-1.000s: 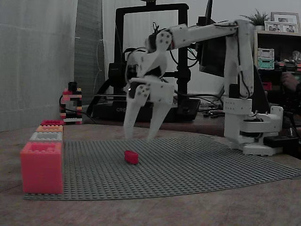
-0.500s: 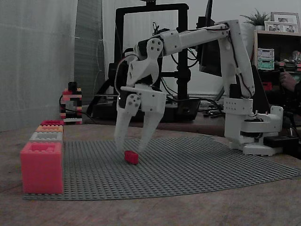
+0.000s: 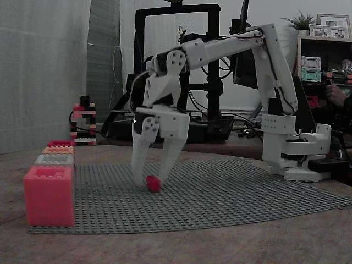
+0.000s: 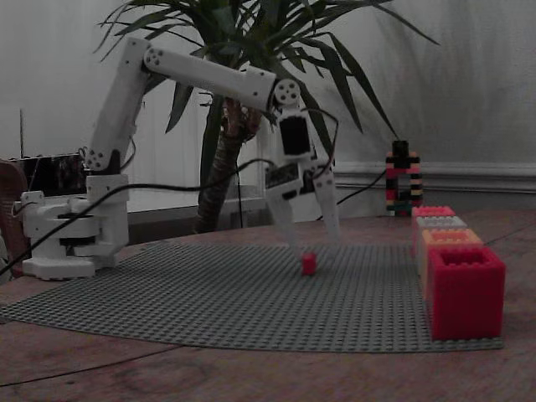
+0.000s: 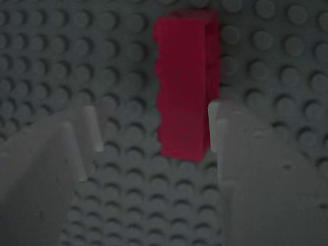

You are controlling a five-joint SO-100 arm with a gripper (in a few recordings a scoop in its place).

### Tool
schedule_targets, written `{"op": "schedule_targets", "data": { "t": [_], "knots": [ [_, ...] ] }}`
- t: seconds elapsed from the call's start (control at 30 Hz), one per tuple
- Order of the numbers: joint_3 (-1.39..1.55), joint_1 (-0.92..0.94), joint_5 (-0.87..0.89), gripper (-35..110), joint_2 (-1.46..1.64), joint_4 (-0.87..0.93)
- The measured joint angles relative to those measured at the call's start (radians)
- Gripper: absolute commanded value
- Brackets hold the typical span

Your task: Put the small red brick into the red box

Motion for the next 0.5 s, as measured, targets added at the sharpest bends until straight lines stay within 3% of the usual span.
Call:
{"op": "schedule_targets", "data": {
  "t": [0.13,0.5],
  "knots": [
    [-0.008,0.0,-0.006,0,-0.025,-0.002],
    [-0.114,0.002,0.052,0,-0.035,-0.002]
  ]
}}
